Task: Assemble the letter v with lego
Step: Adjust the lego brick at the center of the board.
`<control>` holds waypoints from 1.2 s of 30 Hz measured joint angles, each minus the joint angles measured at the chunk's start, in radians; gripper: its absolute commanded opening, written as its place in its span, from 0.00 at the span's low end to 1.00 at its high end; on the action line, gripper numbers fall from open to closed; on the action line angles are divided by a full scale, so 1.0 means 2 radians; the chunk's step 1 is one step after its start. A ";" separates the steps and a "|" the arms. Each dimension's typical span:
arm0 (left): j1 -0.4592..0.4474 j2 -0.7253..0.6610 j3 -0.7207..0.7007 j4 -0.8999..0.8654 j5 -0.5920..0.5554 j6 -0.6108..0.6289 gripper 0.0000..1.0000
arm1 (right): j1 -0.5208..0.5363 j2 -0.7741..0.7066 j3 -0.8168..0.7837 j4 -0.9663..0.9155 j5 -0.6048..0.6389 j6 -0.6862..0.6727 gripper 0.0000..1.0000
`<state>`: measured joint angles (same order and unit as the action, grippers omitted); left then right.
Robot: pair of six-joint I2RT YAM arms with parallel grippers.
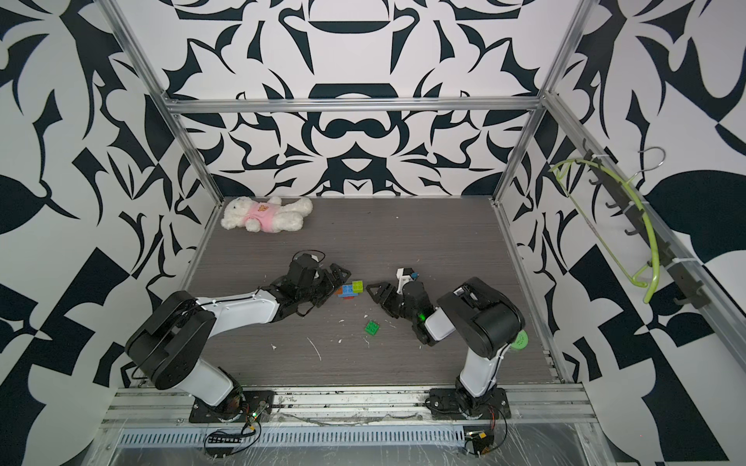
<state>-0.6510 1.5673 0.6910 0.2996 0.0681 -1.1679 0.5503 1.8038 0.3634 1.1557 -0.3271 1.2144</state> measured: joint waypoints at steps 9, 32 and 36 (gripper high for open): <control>0.015 -0.036 -0.007 -0.011 0.011 0.022 0.99 | 0.031 0.077 0.022 0.114 0.011 0.048 0.68; 0.023 -0.026 -0.007 -0.002 0.049 0.025 0.99 | 0.069 0.118 0.064 0.129 0.037 0.086 0.59; 0.024 -0.026 -0.007 -0.002 0.052 0.025 0.99 | 0.069 0.121 0.064 0.134 0.037 0.086 0.54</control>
<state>-0.6022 1.5154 0.6762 0.2955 0.1715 -1.1179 0.6891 2.0460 0.4911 1.4239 -0.2523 1.3857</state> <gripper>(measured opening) 0.994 0.562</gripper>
